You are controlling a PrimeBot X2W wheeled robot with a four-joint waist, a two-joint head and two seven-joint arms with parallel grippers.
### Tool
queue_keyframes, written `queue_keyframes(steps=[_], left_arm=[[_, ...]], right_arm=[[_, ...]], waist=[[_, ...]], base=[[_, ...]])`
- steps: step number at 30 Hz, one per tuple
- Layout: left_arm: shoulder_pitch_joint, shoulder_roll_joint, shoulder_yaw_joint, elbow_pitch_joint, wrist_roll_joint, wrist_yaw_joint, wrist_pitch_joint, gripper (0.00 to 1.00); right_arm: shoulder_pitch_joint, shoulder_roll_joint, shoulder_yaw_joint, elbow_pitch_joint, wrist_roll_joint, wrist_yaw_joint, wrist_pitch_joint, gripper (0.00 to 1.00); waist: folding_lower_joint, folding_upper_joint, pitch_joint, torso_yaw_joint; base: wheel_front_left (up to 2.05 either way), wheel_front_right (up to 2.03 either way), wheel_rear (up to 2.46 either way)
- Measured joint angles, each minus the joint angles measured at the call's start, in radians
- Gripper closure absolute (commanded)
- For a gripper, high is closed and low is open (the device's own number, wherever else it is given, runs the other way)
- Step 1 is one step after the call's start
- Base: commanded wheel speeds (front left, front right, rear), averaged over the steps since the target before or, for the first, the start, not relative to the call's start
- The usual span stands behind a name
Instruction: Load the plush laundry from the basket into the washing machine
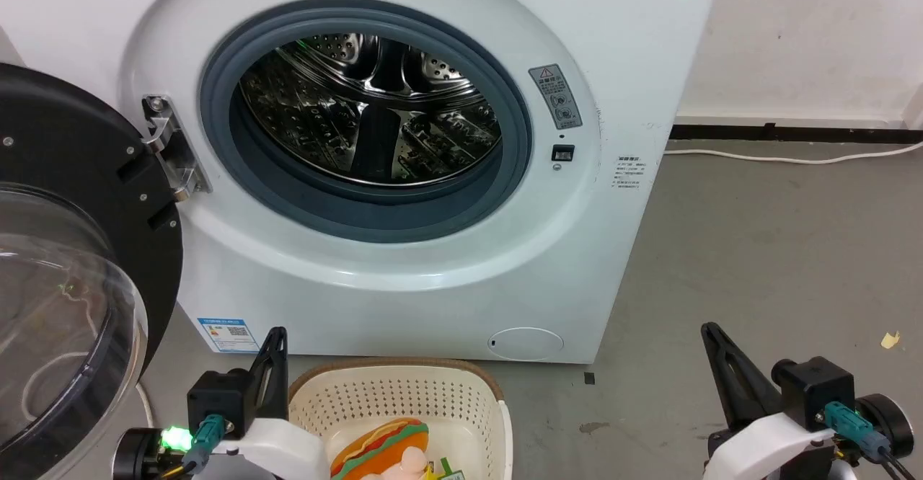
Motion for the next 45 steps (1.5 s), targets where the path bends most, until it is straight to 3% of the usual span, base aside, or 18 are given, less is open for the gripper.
queue_keyframes(steps=[10,11,32,45], left_arm=[[0.000,0.000,0.000,0.000,0.000,0.000,0.000,1.00],[0.000,0.000,0.000,0.000,0.000,0.000,0.000,0.00],[-0.002,0.000,-0.022,0.005,-0.001,0.010,-0.028,0.00],[-0.075,0.009,-0.051,0.109,-0.011,-0.007,-0.046,0.00]], right_arm=[[0.000,0.000,0.000,0.000,0.000,0.000,0.000,1.00],[0.000,0.000,0.000,0.000,0.000,0.000,0.000,0.00],[-0.001,0.000,-0.008,-0.012,0.012,0.000,-0.027,0.00],[-0.044,0.000,-0.007,-0.041,0.030,0.000,-0.055,0.00]], waist=[[0.0000,0.0000,0.000,0.000],[0.0000,0.0000,0.000,0.000],[0.0001,0.0000,0.048,-0.010],[0.0002,0.0000,0.148,-0.038]], base=[[0.00,0.00,0.00],[0.00,0.00,0.00],[0.00,0.00,0.00],[0.00,0.00,0.00]])
